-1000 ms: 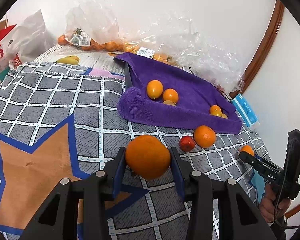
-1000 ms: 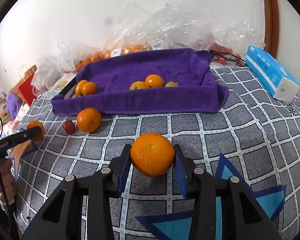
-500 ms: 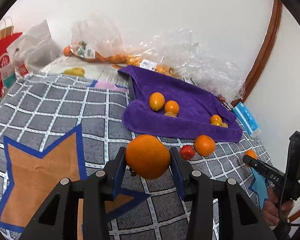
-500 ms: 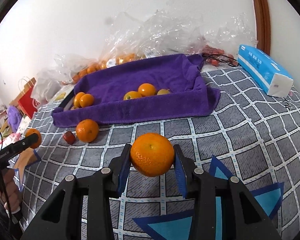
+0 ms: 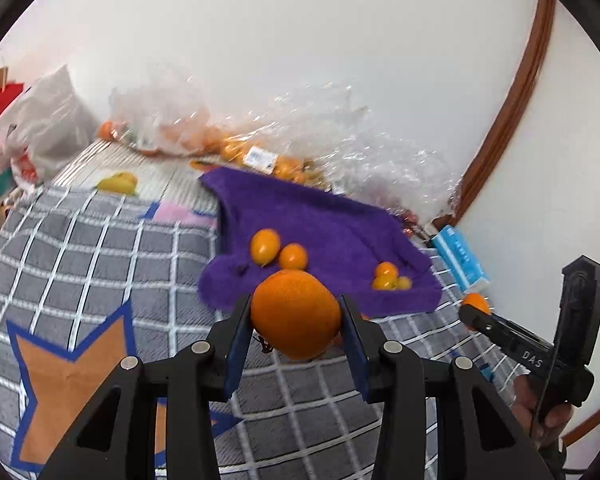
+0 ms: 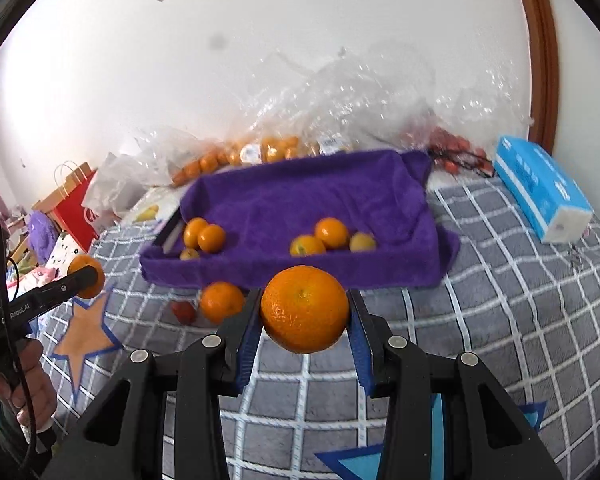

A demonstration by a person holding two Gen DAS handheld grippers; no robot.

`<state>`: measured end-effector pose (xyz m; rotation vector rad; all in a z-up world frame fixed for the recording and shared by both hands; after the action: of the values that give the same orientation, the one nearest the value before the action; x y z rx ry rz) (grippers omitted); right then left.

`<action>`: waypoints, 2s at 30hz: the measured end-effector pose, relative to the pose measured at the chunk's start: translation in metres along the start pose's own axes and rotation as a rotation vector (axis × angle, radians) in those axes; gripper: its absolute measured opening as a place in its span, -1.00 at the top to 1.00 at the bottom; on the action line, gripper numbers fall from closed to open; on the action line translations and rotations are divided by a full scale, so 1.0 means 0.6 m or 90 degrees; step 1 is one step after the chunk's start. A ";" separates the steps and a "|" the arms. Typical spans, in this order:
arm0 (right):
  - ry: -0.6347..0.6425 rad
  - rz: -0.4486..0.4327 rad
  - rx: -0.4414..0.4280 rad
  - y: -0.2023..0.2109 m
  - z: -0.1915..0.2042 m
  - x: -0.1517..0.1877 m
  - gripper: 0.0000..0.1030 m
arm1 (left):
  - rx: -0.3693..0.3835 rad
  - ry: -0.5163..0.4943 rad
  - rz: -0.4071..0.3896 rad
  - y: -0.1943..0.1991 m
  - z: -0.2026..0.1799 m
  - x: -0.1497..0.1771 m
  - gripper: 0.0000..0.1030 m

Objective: Organize fruits
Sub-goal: 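Lift and carry both held oranges over the purple towel with both tools, then lower both oranges onto the purple towel and open both tools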

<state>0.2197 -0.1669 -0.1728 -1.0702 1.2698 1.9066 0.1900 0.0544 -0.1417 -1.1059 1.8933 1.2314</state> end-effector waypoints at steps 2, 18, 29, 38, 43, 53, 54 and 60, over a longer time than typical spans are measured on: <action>0.004 -0.006 -0.003 0.002 0.009 -0.014 0.21 | 0.009 0.000 0.000 0.000 -0.010 -0.015 0.22; -0.009 -0.040 -0.020 -0.034 0.017 -0.064 0.21 | -0.032 -0.020 -0.028 -0.054 0.011 -0.078 0.22; -0.006 -0.079 0.006 -0.083 -0.011 -0.140 0.21 | -0.038 -0.004 -0.025 -0.124 -0.004 -0.120 0.22; -0.013 -0.090 0.011 -0.136 -0.031 -0.144 0.21 | -0.030 0.010 -0.021 -0.189 -0.013 -0.117 0.22; -0.027 -0.052 0.023 -0.174 -0.056 -0.104 0.21 | -0.030 0.013 -0.015 -0.213 -0.001 -0.080 0.22; -0.035 -0.023 0.055 -0.205 -0.090 -0.072 0.21 | -0.055 0.028 -0.015 -0.232 0.029 -0.055 0.22; -0.035 -0.020 0.058 -0.208 -0.092 -0.069 0.21 | -0.059 0.028 -0.016 -0.233 0.030 -0.054 0.22; -0.028 -0.003 0.074 -0.221 -0.099 -0.053 0.21 | -0.039 0.033 -0.001 -0.243 0.022 -0.043 0.22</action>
<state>0.3613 -0.1759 -0.2171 -0.9652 1.3356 1.8193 0.3318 0.0431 -0.1845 -1.1816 1.9038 1.2800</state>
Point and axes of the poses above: each gripper's, at about its wrist camera, not at the fingertips, and y roughly against the way its jaws point, z to its left, x to its underside, the point moved 10 cm from there along -y, roughly the way its jaws point, and after that the axes turned 12 degrees about -z, right-handed, at the moved point
